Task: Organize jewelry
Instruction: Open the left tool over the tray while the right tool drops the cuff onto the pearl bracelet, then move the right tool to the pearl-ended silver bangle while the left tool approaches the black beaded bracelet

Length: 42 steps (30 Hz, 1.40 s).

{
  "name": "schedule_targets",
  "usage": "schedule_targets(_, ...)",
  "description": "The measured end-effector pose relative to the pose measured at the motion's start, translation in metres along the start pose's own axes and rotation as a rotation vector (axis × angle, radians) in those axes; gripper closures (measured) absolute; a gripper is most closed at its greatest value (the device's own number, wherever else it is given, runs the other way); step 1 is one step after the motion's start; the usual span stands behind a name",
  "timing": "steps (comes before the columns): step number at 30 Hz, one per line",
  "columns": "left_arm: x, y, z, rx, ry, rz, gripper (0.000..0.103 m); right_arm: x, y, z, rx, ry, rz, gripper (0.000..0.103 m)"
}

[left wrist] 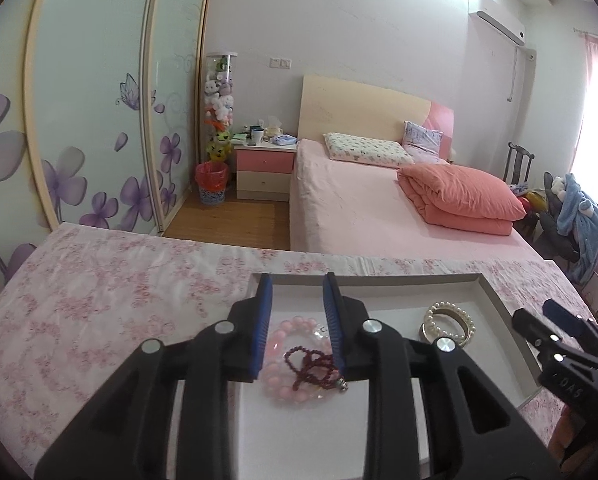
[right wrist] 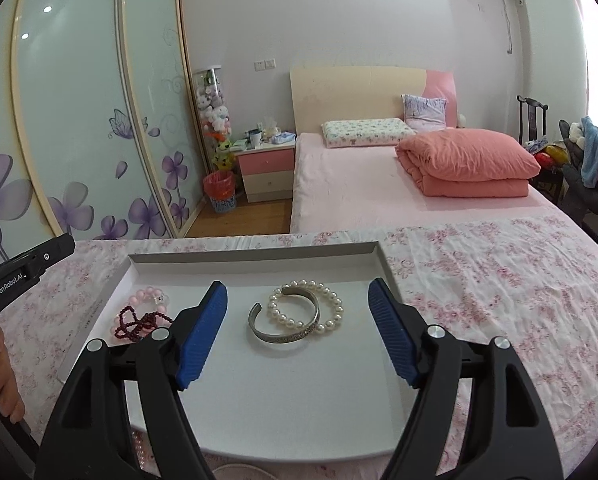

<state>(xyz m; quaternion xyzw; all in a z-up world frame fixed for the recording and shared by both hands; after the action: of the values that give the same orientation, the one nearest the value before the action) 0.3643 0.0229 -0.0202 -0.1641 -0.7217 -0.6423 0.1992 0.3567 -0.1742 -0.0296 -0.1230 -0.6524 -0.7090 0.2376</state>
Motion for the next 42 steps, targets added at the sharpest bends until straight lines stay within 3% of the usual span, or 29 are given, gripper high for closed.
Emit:
schedule_targets(6,0.027,-0.011,0.01,-0.009,0.012,-0.003,0.072,0.026,-0.005,-0.006,0.024,0.003,-0.014,0.03)
schedule_targets(13,0.06,-0.048,0.026,-0.009,0.009,0.039,0.068,0.044,-0.042,-0.022,0.027,-0.002,0.064,0.038)
schedule_targets(23,0.085,-0.109,0.036,-0.016,0.001,0.141,0.063,0.049,-0.108,-0.022,0.005,0.056,0.255,0.067)
schedule_targets(26,0.088,-0.119,0.038,-0.014,0.003,0.161,0.063,0.048,-0.121,-0.013,0.027,0.061,0.291,0.068)
schedule_targets(31,0.093,-0.125,0.037,-0.034,0.003,0.163,0.061,0.045,-0.124,-0.009,0.045,0.03,0.291,0.069)
schedule_targets(42,0.093,-0.134,0.034,-0.042,-0.001,0.182,0.059,0.027,-0.12,-0.009,0.044,0.015,0.314,0.083)
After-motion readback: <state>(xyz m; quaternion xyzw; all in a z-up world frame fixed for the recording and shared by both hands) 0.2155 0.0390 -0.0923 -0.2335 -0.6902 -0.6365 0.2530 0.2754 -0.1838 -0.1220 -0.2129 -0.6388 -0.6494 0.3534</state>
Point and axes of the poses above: each gripper's, at about its wrist camera, not at the fingertips, and x roughly against the way its jaws point, z to its left, y to its top, the point moved 6 cm from there along -x, roughly the way its jaws point, and after that the axes turned 2 degrees about -z, right-handed, at the moved point
